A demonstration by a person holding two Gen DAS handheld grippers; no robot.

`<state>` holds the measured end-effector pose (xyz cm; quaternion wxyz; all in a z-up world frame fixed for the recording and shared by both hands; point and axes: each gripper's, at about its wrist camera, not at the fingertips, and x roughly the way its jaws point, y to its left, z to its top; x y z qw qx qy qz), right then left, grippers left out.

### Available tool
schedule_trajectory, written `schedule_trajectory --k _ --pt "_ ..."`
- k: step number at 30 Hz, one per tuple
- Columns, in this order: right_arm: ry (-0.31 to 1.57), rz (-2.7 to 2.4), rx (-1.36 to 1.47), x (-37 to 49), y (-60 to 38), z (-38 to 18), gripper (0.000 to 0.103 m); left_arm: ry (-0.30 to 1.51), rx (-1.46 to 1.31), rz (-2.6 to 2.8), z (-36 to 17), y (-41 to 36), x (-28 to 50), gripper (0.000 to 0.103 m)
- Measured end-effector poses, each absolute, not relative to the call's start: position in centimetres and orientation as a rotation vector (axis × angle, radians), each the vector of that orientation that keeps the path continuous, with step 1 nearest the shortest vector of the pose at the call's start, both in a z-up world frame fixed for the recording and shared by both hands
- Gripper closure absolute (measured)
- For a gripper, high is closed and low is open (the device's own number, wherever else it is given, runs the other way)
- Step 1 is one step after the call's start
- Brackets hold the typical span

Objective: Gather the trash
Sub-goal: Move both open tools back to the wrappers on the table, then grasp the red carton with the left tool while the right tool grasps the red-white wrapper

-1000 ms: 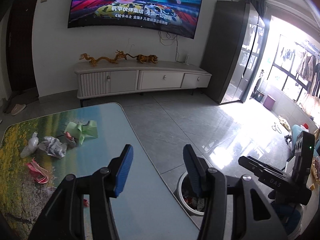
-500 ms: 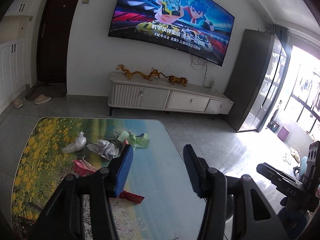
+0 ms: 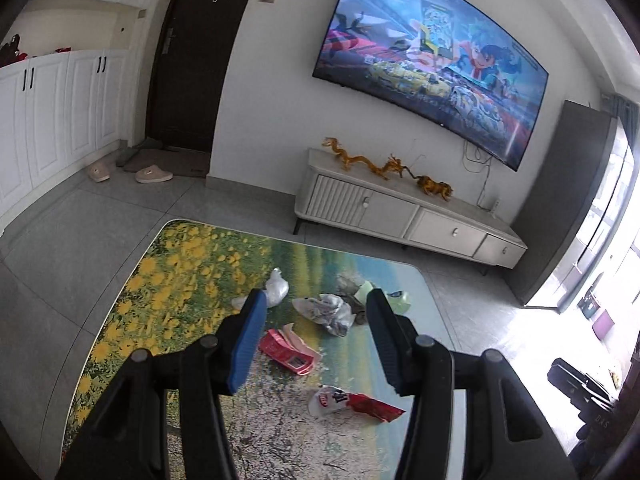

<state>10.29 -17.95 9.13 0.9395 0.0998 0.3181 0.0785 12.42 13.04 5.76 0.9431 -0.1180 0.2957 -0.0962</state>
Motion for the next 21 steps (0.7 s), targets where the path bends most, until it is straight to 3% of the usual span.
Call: schedule_trajectory --k 7,21 --pt "0.734 0.295 0.160 14.0 -14.4 5.0 0.049 0.712 -0.281 -0.118 2.0 14.6 15.8 0.053" --pt "0.913 0.539 -0.002 19.2 -8.2 -3.4 0.045 0.999 -0.245 -0.071 -8.4 8.8 23.3 0.047"
